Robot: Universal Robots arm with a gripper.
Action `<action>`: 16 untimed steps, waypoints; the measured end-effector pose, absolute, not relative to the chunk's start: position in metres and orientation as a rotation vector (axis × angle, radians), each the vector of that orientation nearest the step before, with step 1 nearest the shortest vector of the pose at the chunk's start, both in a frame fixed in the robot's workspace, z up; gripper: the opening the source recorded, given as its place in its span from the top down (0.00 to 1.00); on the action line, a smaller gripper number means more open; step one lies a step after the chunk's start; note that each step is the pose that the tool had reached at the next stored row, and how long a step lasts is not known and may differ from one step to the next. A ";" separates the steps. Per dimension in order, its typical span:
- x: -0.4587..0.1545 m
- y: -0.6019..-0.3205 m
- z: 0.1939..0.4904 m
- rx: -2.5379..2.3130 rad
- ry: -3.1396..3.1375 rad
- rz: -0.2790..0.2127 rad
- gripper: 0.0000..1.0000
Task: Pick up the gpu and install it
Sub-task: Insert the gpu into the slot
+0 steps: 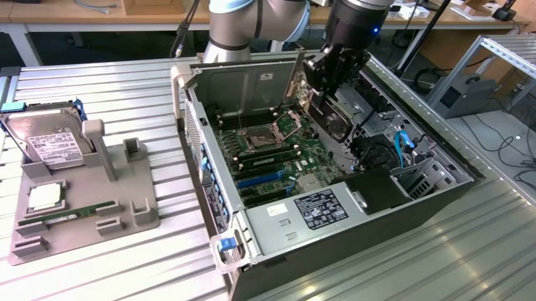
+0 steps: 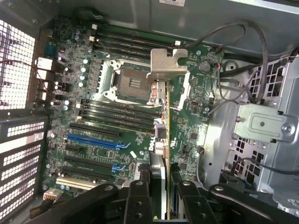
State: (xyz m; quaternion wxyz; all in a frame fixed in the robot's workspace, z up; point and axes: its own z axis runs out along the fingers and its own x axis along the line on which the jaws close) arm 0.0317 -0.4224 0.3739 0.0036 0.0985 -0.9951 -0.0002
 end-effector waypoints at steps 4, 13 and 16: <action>0.032 -0.422 0.374 0.349 -3.115 0.000 0.73; 0.032 -0.422 0.374 0.452 -3.102 0.000 0.73; 0.032 -0.422 0.374 0.544 -3.087 0.000 0.73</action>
